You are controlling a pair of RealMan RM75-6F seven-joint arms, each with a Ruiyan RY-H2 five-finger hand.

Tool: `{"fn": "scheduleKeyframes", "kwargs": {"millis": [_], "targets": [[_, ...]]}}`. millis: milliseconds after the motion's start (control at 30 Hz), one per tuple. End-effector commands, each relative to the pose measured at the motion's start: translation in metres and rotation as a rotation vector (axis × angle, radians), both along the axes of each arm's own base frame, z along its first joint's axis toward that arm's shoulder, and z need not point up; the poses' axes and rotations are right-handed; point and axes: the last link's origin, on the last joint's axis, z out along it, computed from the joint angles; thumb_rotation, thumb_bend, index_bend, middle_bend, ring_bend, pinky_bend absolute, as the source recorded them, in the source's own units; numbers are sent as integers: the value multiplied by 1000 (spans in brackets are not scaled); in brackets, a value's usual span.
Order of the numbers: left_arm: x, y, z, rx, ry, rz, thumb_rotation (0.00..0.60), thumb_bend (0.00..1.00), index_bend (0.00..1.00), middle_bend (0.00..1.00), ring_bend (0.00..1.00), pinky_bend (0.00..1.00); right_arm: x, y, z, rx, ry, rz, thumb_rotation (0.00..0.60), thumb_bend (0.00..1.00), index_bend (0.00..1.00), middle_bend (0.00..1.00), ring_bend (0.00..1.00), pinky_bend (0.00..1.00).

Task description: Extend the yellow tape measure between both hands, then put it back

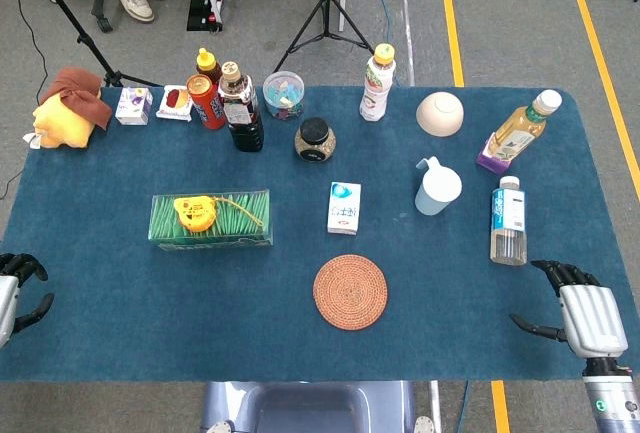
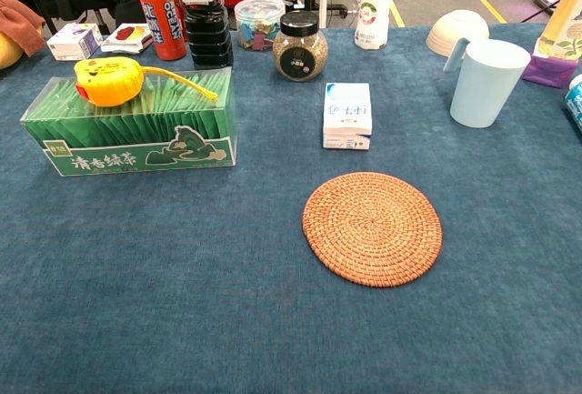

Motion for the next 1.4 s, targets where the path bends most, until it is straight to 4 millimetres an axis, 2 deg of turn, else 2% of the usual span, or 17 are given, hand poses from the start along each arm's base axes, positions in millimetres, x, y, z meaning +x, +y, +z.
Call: {"fn": "scheduleKeyframes", "kwargs": {"millis": [33,667,1400], "targets": [[-1,-1,0,-3,2,4,600,257,480,390,293,333,0,-1,-1,5,2,0,357,137,239,298,293,359],[-2,-3,2,-4,-3,4,600,258,480,390,293,332,-1,5,0,4,-4,-2,359,137,239,298,293,360],[1,2,-1,-9,-2,-14,600,258,480,390,293,333,-1,1,-2,10,0,-11,360,137,239,298,293,361]]}}
